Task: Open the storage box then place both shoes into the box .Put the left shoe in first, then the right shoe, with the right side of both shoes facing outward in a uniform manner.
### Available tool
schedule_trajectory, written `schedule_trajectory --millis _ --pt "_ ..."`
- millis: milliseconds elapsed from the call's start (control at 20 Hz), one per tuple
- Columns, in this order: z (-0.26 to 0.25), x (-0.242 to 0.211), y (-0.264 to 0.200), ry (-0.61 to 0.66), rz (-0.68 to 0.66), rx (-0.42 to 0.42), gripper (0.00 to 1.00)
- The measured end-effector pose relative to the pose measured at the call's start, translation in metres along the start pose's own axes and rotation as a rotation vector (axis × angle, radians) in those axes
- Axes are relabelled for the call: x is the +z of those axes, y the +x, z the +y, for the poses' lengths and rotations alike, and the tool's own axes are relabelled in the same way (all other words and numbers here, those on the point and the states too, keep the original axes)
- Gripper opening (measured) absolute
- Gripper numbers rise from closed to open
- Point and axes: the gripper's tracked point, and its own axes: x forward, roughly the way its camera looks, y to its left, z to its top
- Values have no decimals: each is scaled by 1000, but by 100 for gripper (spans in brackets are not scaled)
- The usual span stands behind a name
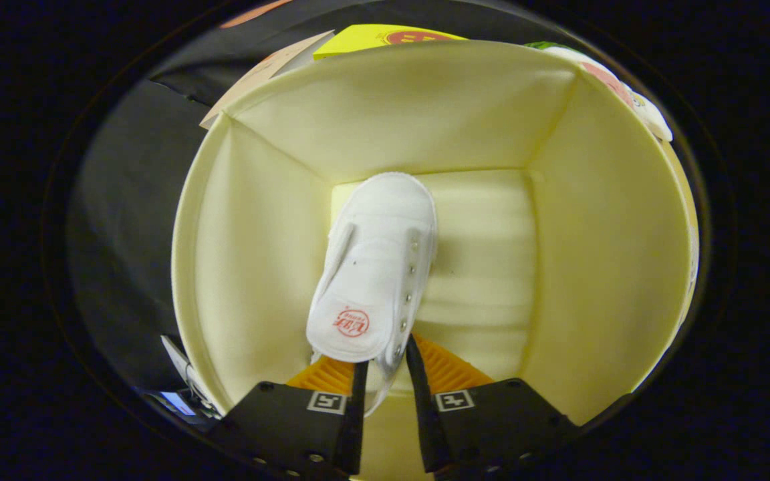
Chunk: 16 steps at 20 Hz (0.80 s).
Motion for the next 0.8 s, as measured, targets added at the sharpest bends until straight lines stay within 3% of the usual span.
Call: schedule_trajectory --millis 150,250,350,450,650,800 --pt "-6 -14 -33 -76 10 29 62" --pt "-14 -19 -60 -126 -6 43 87" --pt "-24 -21 -92 -181 -23 64 86" --pt "-41 -16 -123 -232 -70 77 95" --pt "-100 -8 -173 -255 -119 85 95" --pt "-168 1 -185 -256 -141 25 95"
